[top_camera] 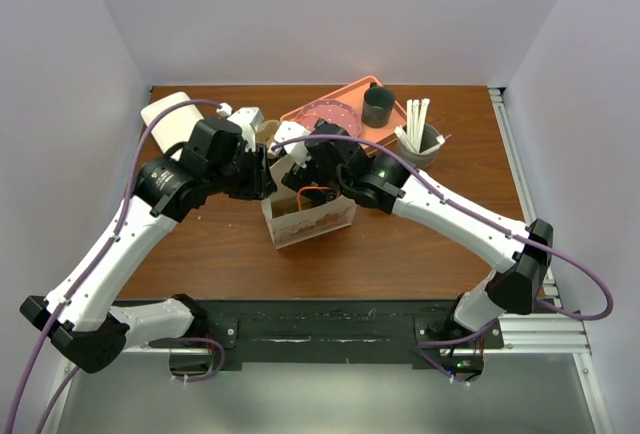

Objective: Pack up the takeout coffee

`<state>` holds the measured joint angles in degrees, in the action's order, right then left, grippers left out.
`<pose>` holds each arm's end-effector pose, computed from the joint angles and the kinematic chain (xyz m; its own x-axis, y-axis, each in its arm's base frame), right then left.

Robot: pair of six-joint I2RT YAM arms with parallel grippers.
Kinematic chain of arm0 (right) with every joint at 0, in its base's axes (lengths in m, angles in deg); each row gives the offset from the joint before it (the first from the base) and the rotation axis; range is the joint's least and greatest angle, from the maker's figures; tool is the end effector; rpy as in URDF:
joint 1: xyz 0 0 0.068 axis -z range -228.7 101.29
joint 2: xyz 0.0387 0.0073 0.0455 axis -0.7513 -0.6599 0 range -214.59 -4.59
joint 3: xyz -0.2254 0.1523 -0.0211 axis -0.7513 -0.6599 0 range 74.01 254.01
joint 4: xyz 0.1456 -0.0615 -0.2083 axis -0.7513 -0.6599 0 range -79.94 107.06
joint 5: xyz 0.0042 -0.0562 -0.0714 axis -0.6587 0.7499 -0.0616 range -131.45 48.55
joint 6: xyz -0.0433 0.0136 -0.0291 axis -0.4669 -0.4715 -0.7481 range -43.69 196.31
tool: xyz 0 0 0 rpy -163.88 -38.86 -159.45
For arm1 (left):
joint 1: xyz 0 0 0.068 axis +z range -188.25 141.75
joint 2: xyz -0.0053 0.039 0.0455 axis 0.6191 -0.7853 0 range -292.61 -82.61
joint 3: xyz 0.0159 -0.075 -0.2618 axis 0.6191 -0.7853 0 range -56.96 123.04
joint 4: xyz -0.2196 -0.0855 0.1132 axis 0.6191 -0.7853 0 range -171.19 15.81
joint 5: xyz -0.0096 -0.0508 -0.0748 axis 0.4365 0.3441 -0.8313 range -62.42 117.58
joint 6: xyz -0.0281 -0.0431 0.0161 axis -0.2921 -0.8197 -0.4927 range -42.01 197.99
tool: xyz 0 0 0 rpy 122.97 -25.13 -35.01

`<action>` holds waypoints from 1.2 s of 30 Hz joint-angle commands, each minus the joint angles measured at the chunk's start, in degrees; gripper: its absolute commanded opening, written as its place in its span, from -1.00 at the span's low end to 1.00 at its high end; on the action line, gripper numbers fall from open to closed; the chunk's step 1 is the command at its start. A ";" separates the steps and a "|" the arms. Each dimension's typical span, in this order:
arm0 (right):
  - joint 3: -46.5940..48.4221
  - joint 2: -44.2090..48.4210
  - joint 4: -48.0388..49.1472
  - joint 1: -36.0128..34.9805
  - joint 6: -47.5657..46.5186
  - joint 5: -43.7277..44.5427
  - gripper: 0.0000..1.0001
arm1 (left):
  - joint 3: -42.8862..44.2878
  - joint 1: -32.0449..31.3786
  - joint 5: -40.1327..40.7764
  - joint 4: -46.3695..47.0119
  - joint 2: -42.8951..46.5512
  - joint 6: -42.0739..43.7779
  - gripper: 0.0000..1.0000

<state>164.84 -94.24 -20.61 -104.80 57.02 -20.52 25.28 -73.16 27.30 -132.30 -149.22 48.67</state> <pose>0.2050 0.2821 0.3788 -0.1099 -0.7167 -0.6887 -0.6900 0.5538 -0.4661 0.1769 -0.1236 0.4056 -0.7645 -0.0636 -0.6415 0.2304 0.9025 -0.3640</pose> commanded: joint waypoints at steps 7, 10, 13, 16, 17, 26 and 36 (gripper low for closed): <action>9.53 -3.60 1.90 0.72 -1.63 8.51 0.96 | 5.21 -0.15 5.28 -0.16 -1.24 1.46 -0.15; 11.38 -4.57 1.99 0.90 -0.67 11.14 0.96 | 6.44 -0.15 5.46 -0.16 -2.29 1.99 -0.14; 11.83 -4.84 2.86 0.90 -0.05 13.08 0.97 | 8.11 -0.24 6.68 -0.86 -3.26 2.60 -0.14; 12.44 -5.54 4.71 0.99 0.30 16.50 0.97 | 9.78 -0.15 8.09 -1.31 -3.70 3.74 -0.11; 12.88 -6.32 5.58 0.99 0.39 18.60 0.97 | 10.74 -0.15 8.36 -1.39 -4.05 4.09 -0.10; 20.70 -13.88 5.43 3.18 4.60 29.43 0.97 | 15.31 -0.06 8.71 -1.40 -5.28 6.56 -0.02; 29.86 -15.30 0.75 6.26 15.51 28.39 0.97 | 16.99 -0.06 7.39 -0.61 -2.74 7.79 0.06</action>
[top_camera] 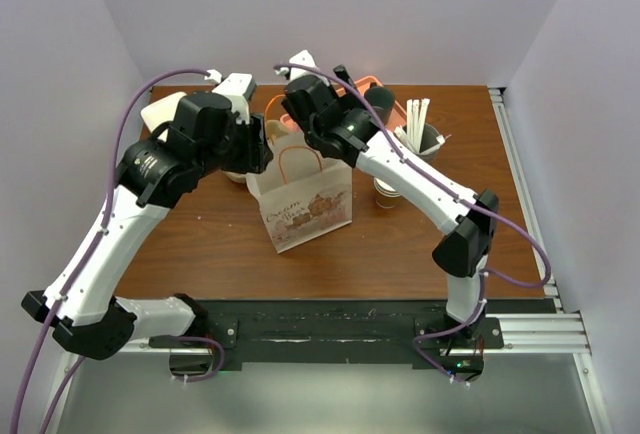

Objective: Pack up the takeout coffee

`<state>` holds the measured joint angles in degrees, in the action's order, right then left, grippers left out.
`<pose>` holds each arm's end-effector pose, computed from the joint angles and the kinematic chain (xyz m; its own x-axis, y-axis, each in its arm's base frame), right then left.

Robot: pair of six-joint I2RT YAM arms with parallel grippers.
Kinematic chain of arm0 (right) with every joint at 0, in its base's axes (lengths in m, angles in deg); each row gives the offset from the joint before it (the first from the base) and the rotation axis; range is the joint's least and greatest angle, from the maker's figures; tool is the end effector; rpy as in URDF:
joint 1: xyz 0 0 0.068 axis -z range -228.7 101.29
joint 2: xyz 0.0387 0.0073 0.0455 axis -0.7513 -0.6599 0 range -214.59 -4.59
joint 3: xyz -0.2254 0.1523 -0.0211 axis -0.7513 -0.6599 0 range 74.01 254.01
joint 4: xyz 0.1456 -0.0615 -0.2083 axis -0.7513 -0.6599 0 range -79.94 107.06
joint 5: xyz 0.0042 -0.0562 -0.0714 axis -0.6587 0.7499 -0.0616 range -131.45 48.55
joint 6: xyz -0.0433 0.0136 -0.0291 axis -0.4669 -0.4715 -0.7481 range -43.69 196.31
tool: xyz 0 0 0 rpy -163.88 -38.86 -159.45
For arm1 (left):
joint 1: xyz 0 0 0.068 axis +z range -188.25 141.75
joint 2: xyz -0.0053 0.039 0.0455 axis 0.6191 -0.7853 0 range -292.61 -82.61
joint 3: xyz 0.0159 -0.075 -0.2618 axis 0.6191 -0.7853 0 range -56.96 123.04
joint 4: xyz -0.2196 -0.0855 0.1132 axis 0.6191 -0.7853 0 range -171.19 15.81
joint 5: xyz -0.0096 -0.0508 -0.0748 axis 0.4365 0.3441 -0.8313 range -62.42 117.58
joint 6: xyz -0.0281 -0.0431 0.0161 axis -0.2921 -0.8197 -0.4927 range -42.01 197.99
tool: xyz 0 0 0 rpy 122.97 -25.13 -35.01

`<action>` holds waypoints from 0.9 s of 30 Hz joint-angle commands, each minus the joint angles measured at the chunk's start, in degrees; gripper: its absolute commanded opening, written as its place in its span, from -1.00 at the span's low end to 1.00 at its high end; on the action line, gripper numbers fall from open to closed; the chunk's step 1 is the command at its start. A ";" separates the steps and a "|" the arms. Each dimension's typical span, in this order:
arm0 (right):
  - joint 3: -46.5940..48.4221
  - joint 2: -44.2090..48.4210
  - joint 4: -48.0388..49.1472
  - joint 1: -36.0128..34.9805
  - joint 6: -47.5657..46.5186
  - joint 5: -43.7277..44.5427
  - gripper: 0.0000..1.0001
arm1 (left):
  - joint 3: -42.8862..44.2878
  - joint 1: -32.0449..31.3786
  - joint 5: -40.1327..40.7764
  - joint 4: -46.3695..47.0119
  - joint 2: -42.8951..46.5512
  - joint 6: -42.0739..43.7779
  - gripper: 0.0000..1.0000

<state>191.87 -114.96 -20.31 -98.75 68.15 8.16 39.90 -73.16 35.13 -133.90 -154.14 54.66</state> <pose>0.2978 0.3131 0.4041 -0.3064 -0.5088 -0.8045 -0.1172 0.8589 -0.4986 0.1850 -0.1233 0.4613 -0.6146 -0.0498 -0.7873 0.2559 0.9315 -0.2587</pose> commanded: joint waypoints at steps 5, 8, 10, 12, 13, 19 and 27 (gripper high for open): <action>-1.40 12.53 0.98 0.21 4.56 -5.82 0.97 | 1.84 -0.15 0.01 0.82 3.06 1.71 0.07; -3.51 16.22 -0.77 0.21 5.79 -9.94 0.97 | 1.67 -0.15 0.01 0.82 3.50 1.53 0.07; -4.22 17.81 -2.96 0.29 9.81 -9.36 0.97 | 2.10 -0.06 0.01 0.82 3.67 1.88 0.08; -3.70 19.39 -5.25 2.13 15.33 -10.83 0.96 | 2.54 -0.15 0.09 0.81 4.03 2.32 0.11; -2.91 19.49 -8.66 3.53 17.72 -12.32 0.83 | 2.72 -0.15 -0.08 0.99 4.20 2.76 0.12; -0.88 18.96 -16.59 16.98 25.13 -19.81 0.07 | 0.09 -0.06 -3.06 4.50 8.24 2.77 0.57; -13.43 21.77 -17.48 33.24 29.43 -24.90 -0.21 | -3.87 -0.06 -5.00 4.43 13.78 0.66 1.00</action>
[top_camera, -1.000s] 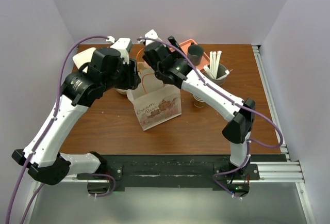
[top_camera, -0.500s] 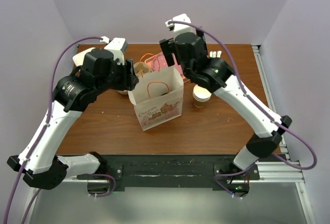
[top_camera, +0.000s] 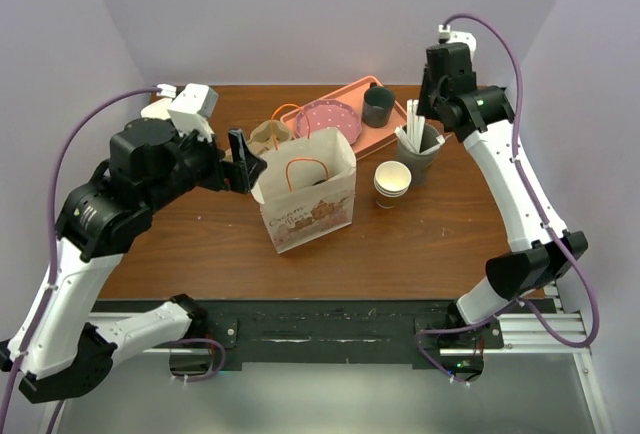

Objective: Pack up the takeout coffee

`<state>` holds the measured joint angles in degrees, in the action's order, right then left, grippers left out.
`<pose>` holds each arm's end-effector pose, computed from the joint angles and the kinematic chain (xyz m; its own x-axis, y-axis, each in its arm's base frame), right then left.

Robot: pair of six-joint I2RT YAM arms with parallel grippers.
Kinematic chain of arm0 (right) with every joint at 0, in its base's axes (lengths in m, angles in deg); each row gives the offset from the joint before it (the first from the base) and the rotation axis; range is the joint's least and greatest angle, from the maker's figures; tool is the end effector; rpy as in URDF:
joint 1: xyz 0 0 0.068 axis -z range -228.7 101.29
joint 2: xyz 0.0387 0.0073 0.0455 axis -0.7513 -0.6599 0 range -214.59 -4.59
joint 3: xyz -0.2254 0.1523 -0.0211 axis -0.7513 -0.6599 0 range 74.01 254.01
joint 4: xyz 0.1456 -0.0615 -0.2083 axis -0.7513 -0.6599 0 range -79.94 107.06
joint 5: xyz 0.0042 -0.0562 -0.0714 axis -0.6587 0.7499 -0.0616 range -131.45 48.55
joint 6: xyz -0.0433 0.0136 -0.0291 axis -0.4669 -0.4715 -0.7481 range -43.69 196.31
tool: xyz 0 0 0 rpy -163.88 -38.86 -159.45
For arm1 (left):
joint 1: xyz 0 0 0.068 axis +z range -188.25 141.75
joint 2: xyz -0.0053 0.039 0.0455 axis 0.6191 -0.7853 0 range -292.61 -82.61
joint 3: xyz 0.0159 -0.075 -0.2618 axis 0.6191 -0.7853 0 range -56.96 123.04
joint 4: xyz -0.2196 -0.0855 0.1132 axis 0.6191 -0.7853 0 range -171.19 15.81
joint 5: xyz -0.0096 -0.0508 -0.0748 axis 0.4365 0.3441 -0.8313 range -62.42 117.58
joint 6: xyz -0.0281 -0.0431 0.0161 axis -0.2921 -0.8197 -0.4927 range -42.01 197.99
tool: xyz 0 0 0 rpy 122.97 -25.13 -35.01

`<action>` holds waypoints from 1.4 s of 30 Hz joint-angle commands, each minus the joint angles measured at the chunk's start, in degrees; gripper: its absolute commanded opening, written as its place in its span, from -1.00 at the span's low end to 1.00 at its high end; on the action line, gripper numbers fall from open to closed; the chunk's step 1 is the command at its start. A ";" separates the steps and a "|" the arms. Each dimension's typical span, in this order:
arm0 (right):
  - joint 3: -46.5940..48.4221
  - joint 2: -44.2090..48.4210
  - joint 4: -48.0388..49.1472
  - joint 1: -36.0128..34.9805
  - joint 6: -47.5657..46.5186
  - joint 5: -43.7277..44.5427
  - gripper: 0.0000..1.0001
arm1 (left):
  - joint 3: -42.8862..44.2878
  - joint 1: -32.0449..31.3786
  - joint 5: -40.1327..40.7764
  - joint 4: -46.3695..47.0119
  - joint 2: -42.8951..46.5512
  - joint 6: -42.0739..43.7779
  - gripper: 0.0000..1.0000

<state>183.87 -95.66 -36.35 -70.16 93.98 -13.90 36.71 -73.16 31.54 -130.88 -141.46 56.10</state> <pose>0.3081 0.1033 0.4532 -0.4947 0.0948 -0.8639 0.1891 0.9820 -0.0005 0.1260 -0.0849 0.4878 -0.4766 -0.1209 -0.8708 0.3671 0.8726 -0.3221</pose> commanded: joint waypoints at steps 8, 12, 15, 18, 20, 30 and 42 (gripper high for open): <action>-10.12 -0.15 12.10 14.14 -2.56 -18.31 -0.14 | -0.51 -0.15 -2.82 0.26 2.07 -2.45 1.00; -6.42 -6.83 13.24 15.48 -3.08 -26.49 -0.13 | -0.15 -0.06 -3.70 -0.44 1.55 -3.25 1.00; -6.77 -9.12 15.96 15.74 -3.87 -27.37 -0.12 | 0.20 -0.06 -5.37 -1.14 1.20 -3.95 1.00; -6.15 -11.06 16.93 16.18 -4.13 -29.31 -0.12 | 1.25 -0.15 -5.64 -2.11 0.40 -4.48 1.00; -6.15 -12.37 18.33 16.27 -4.66 -29.75 -0.12 | 1.96 -0.06 -5.46 -2.20 0.14 -4.83 1.00; -3.52 -15.46 17.46 16.27 -6.68 -28.17 -0.38 | 2.84 -0.06 -5.46 -1.94 -1.35 -5.71 1.00; -2.29 -15.45 15.18 16.53 -8.62 -30.09 -0.42 | 0.81 -0.15 -5.81 0.26 -1.62 -6.24 1.00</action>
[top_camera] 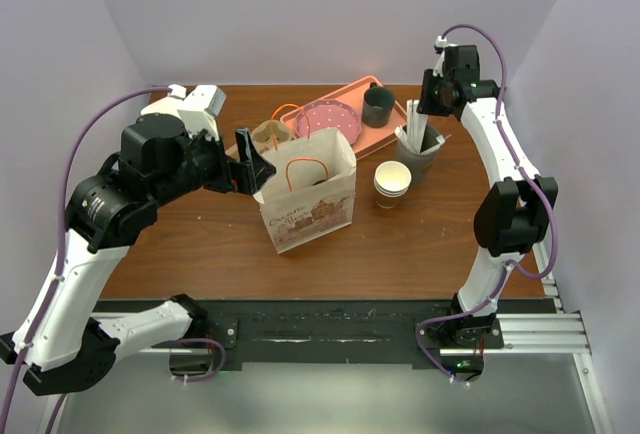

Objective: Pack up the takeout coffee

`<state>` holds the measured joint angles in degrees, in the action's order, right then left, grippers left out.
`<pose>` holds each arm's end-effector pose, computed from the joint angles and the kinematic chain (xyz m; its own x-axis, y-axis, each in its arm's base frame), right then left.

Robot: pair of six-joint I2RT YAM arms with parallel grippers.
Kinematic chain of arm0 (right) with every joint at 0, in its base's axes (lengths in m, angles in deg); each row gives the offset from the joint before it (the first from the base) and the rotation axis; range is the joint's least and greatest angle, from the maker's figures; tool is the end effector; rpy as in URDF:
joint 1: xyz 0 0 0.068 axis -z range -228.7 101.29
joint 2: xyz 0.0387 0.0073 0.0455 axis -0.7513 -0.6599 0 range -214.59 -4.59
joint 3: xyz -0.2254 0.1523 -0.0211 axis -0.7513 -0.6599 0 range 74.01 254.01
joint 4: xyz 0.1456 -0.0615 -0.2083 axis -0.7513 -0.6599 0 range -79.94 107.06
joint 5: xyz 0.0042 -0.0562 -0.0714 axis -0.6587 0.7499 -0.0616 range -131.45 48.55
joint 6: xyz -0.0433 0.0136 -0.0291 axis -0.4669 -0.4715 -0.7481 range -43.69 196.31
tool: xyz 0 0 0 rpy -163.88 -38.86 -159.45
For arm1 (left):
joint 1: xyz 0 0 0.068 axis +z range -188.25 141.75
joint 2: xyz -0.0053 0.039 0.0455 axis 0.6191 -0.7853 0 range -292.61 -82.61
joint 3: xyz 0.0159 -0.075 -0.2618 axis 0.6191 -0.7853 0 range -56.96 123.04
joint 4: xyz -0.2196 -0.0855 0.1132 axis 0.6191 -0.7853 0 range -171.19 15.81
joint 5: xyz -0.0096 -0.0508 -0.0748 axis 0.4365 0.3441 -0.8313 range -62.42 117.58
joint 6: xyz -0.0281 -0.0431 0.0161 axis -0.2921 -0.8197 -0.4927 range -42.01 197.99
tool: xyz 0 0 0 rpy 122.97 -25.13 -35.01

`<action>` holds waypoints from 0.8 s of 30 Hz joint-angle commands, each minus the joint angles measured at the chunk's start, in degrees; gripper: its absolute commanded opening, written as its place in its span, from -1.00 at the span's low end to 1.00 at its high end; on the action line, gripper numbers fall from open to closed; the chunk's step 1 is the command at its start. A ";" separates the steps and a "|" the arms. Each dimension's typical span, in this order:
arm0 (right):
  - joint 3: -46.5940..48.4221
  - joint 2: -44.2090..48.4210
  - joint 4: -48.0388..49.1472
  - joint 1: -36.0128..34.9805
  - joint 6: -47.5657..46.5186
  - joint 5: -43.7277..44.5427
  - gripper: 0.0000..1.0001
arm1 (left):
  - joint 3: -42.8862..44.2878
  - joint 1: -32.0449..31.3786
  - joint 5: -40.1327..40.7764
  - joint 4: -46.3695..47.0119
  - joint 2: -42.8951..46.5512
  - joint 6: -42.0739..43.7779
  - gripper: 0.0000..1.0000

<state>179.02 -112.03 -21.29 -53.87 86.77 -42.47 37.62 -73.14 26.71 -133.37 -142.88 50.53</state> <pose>0.4278 0.0392 0.3434 -0.6584 0.1227 -0.7426 0.0164 0.9887 0.1489 0.1285 -0.0902 0.4843 -0.5750 -0.1612 -0.8022 0.3584 0.8317 -0.4240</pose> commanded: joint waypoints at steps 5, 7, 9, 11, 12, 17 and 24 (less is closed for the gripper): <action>1.78 0.83 1.17 0.25 -1.14 -3.03 -0.45 | -0.28 -0.17 -1.42 3.10 -0.64 -0.66 1.00; 1.86 0.65 1.17 0.25 -1.14 -3.20 -0.47 | -0.28 -0.17 -1.51 3.10 -0.64 -0.84 1.00; 1.95 0.21 1.17 0.16 -1.14 -3.55 -0.49 | -0.37 -0.09 -1.60 3.19 -0.64 -0.92 1.00; 1.86 0.12 1.26 0.25 -1.14 -3.47 -0.50 | -0.37 -0.09 -1.68 3.10 -0.55 -1.10 1.00; 1.95 0.04 1.26 0.16 -1.23 -3.12 -0.51 | -0.37 -0.09 -1.60 3.10 -0.55 -1.28 1.00; 2.65 -0.67 1.08 0.25 -1.32 -2.94 -0.52 | -0.72 -0.17 -1.60 3.10 -0.02 -1.80 1.00; 4.23 -1.81 0.38 0.16 -2.20 -2.59 -0.56 | -1.07 -0.17 -1.51 3.28 0.33 -2.51 1.00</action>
<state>180.14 -112.99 -21.29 -53.87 85.83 -44.56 36.88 -73.14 25.86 -132.10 -143.49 49.04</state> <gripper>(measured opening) 0.218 0.997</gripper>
